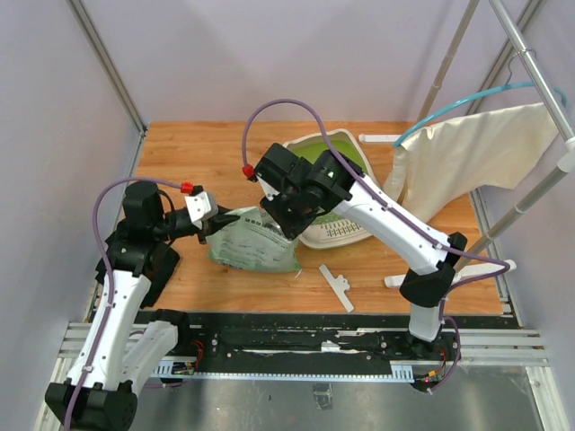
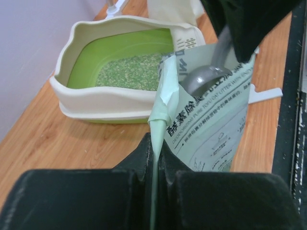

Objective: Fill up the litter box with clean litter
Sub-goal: 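Scoop the cat litter from the cat litter bag.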

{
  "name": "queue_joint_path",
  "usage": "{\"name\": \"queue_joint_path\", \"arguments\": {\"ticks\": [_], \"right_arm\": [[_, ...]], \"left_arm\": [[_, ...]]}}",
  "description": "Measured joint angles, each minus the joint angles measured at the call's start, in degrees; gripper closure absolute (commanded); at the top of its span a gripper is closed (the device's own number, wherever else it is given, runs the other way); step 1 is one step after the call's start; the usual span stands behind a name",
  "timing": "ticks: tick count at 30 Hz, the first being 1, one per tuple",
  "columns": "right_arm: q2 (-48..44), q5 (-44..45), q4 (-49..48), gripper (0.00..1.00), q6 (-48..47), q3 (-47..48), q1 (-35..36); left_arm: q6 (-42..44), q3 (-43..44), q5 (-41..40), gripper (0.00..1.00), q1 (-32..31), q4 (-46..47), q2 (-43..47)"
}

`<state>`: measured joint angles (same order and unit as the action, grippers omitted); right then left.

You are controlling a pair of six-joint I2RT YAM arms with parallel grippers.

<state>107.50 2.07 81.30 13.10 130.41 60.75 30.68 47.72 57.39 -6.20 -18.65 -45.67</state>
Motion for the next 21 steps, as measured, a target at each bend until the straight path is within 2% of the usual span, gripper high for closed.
{"name": "queue_joint_path", "arguments": {"ticks": [6,14,19,21], "right_arm": [[1.6,-0.9,-1.6,0.99,3.3,-2.6,-2.9],[3.2,-3.0,-3.0,0.99,10.1,-2.5,-3.2],[10.3,-2.3,3.0,0.99,13.4,7.7,-3.2],[12.4,-2.5,3.3,0.99,14.0,9.0,-3.2]], "left_arm": [[4.4,-1.9,-0.1,1.0,0.0,-10.4,5.3],[3.8,-9.5,-1.0,0.99,0.1,-9.2,16.3],[5.0,-10.6,-2.1,1.0,0.1,-8.8,17.2],[5.4,-11.1,-2.5,1.0,0.1,-8.2,17.0]]}}
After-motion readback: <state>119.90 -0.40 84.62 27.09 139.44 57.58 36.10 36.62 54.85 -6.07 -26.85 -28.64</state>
